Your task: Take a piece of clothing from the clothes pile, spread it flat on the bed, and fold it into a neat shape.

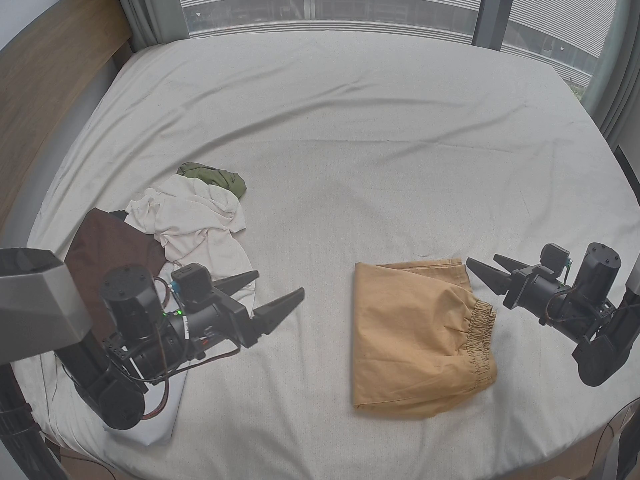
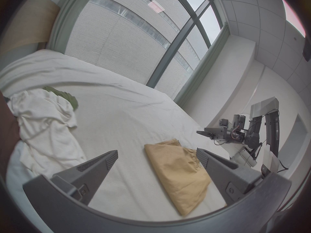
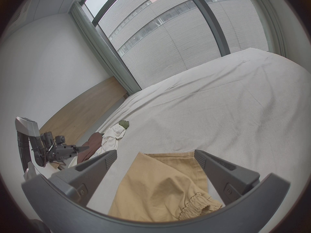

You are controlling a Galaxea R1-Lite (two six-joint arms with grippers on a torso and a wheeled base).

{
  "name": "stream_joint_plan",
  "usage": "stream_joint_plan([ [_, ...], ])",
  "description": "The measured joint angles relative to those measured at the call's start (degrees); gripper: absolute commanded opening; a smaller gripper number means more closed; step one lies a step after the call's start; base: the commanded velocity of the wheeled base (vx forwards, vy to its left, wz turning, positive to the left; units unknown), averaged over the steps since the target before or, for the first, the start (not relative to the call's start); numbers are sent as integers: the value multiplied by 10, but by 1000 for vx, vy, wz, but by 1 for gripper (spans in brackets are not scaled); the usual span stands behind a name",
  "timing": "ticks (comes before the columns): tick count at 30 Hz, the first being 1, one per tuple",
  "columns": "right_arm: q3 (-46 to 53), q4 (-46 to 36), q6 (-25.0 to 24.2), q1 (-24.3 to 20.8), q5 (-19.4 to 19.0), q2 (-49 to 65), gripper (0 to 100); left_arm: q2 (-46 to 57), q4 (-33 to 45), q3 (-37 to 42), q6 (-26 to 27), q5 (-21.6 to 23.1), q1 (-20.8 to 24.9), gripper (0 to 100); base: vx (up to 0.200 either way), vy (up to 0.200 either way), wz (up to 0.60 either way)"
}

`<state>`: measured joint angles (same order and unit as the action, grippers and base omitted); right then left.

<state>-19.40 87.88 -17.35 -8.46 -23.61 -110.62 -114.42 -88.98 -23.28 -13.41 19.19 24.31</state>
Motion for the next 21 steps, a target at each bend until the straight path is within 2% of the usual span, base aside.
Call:
stream_joint_plan([
  [5,11,0,2,0,0,0,100,20,0,26,25,4,-29,100,0,0,0],
  [14,22,-6,5,4,-2,-1,100,26,1,67,118,31,-60,100,0,0,0],
  [18,31,-9,45,8,-2,-6,100,18,0,74,168,50,-72,100,0,0,0],
  [21,37,-10,70,18,-2,-12,100,12,0,80,182,58,-76,100,0,0,0],
])
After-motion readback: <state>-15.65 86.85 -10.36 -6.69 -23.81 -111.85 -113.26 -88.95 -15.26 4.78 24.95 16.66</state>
